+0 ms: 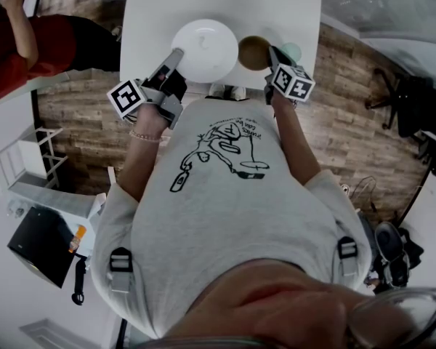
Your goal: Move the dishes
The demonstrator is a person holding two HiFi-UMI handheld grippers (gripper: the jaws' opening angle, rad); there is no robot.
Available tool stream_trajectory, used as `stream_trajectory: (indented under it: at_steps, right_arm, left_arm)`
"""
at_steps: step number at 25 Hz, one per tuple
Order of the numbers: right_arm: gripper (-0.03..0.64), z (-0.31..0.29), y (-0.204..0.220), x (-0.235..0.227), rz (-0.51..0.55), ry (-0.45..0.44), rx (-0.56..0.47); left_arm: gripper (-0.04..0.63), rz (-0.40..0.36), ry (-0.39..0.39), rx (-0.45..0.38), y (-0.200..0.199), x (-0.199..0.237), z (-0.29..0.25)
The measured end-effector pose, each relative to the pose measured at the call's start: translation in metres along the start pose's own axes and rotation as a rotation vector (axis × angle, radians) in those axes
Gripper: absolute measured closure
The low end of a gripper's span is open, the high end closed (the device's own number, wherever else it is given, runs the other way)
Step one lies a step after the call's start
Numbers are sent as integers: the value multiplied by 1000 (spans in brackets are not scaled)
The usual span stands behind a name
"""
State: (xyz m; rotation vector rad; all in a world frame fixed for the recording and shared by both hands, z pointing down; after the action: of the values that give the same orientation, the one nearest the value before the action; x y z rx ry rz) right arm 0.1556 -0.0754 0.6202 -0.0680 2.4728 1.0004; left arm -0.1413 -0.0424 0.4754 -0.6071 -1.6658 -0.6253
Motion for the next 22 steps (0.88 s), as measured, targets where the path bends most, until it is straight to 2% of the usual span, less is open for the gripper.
stream_trajectory:
  at_steps: [11,22]
  right_arm:
    - [575,-20,20,-5,18,6,1]
    - [575,-37,41,-20,-18,14,-9]
  left_arm:
    - [584,-1,-8,4,0,1,0]
    - [584,-3,-19,5,1,2,0]
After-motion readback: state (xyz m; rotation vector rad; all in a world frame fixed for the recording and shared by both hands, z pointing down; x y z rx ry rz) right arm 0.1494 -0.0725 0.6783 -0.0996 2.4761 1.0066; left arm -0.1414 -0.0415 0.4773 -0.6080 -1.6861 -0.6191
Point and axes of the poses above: the fingertips, and each gripper's own axes: z backward along the fingers, x to its left, y out of its underside, the point moved 3 cm from there along z, backward along the fingers, and after that the axes turned 4 degrees about x, right-handed, at the moved point
